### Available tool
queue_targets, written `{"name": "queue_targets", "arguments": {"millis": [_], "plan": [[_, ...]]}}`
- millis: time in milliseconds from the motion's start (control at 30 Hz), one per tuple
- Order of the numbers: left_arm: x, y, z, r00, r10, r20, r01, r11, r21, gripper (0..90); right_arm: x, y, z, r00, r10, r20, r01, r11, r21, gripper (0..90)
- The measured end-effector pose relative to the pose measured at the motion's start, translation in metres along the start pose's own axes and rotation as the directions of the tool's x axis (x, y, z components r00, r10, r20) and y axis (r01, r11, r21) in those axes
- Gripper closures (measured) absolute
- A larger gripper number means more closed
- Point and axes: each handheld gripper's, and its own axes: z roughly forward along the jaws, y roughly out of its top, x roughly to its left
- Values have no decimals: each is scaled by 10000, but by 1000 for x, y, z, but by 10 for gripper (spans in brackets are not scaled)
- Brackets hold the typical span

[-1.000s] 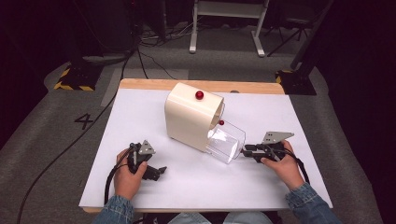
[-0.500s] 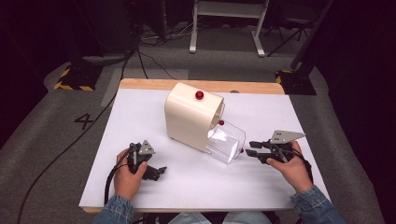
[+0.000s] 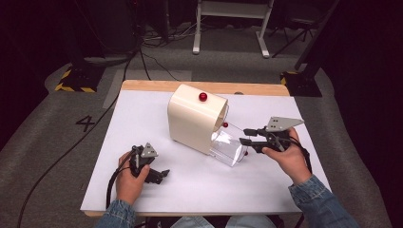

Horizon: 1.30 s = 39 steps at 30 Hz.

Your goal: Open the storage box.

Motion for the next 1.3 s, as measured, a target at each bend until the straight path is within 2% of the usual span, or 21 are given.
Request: {"name": "queue_targets", "arguments": {"millis": [67,200,433,567,700,1033,1300], "plan": [[0,0,0,10000,-24,12,24,10000,-9,0,-1,4,9,10000,-73,-40,73,10000,7,588],[0,0,0,10000,-25,9,25,10000,-26,0,-7,10,25,9997,116,-207,-120,9997,-193,605],[0,0,0,10000,-17,3,17,10000,-38,0,-14,14,49,9985,162,-519,-183,9990,-399,633],[0,0,0,10000,-15,4,15,10000,-30,0,-16,15,57,9992,-22,-404,0,9985,-547,687],[0,0,0,10000,-19,2,19,10000,-42,0,-16,15,56,9995,-145,-293,128,9982,-590,732],[0,0,0,10000,-19,5,19,10000,-35,0,-17,14,55,9991,-107,-406,81,9979,-646,742],[0,0,0,10000,-26,17,26,10000,-16,0,-14,9,37,9995,-164,-251,151,9984,-537,742]]}}
